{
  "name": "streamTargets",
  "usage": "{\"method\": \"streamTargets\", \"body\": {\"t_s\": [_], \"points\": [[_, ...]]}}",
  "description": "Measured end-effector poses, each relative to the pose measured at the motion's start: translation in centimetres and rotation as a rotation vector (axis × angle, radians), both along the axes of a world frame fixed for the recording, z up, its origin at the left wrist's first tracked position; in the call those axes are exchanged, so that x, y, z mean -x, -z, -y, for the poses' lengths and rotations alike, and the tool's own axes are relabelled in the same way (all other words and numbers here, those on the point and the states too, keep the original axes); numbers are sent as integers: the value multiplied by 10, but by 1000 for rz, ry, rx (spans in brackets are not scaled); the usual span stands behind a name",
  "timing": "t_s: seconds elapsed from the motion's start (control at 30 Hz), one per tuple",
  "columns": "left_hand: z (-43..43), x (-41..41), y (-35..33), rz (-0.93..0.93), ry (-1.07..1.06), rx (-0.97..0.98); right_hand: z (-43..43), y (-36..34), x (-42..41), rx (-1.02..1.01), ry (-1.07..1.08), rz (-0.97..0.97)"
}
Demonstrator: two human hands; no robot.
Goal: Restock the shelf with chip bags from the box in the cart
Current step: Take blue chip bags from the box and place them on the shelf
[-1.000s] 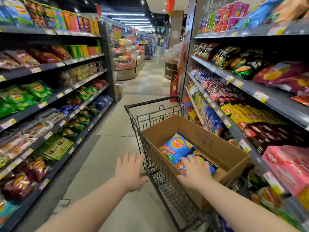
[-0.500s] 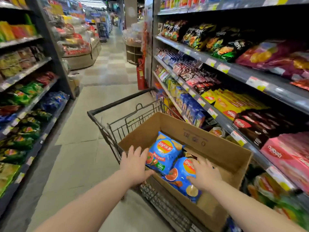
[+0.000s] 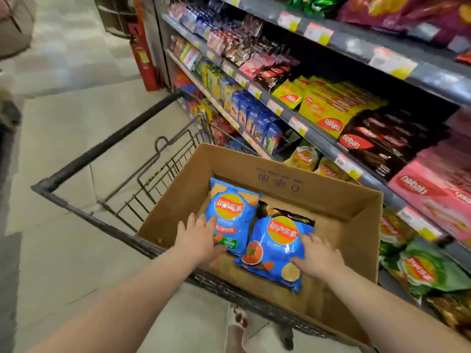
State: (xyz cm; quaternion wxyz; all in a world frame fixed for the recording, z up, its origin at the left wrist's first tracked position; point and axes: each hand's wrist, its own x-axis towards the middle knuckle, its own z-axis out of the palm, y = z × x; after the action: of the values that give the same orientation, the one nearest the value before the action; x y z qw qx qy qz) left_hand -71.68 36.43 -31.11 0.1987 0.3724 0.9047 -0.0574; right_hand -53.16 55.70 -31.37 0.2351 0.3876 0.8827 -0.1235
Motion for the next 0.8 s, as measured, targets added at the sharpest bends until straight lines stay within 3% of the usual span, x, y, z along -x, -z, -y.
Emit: {"method": "streamTargets", "body": {"t_s": [0.23,0.43,0.63,0.8], "points": [[-38,57,42,47,-44,47,-50,48,28,158,169,34],[-92,97,78,264,-230,37,-83,89,42,290,377,17],[-108,127,124,392,-472,-41,-97,132,40,427,711,-112],[-109,142,152,592,-760,-170,-93,160,33,616,1042,-352]]}}
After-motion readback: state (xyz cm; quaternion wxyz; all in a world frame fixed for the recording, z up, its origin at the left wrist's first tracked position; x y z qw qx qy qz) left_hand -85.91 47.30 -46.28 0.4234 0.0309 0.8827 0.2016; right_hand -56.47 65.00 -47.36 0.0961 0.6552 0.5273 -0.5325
